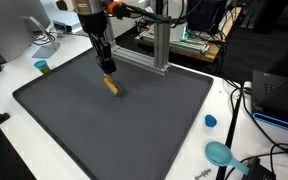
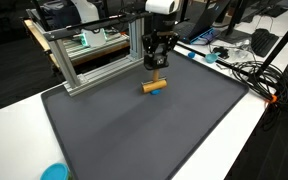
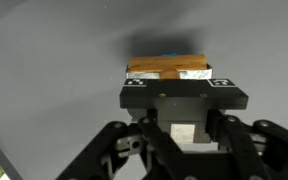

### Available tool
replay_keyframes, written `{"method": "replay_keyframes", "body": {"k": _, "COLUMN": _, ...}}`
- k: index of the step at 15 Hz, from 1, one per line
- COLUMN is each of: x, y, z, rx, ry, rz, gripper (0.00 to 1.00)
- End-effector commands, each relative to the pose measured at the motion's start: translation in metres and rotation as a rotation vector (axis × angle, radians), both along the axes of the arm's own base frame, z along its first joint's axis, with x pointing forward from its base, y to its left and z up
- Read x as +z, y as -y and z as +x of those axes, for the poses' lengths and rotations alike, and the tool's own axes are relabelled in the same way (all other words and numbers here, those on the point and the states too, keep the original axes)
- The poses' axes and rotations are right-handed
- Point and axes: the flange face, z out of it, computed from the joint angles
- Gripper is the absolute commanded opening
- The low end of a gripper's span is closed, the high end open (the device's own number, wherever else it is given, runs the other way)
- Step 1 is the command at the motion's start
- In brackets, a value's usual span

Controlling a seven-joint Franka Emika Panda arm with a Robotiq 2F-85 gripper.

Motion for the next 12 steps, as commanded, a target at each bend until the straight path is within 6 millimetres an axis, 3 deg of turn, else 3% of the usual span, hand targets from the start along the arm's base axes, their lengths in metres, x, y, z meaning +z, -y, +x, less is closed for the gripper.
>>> {"method": "replay_keyframes", "body": {"k": 1, "x": -0.020, "y": 0.001, "z": 0.001, "rx": 0.011, "ry": -0.021, "rz": 0.003, "gripper": 0.23}}
{"method": "replay_keyframes", "body": {"k": 4, "x": -0.027, "y": 0.003, "z": 0.002, "rx": 0.024, "ry": -0.011, "rz": 0.018, "gripper": 0.23}}
{"method": "replay_keyframes", "body": {"k": 7, "x": -0.022, "y": 0.005, "z": 0.005, "rx": 0.022, "ry": 0.029, "rz": 0.042, "gripper": 0.23}}
{"method": "replay_keyframes", "body": {"k": 8, "x": -0.004, "y": 0.003, "z": 0.002, "rx": 0.021, "ry": 0.013, "rz": 0.008, "gripper": 0.48}}
{"method": "replay_keyframes", "body": {"k": 12, "x": -0.005, "y": 0.005, "z": 0.003, "rx": 0.018, "ry": 0.019, "rz": 0.014, "gripper": 0.48}}
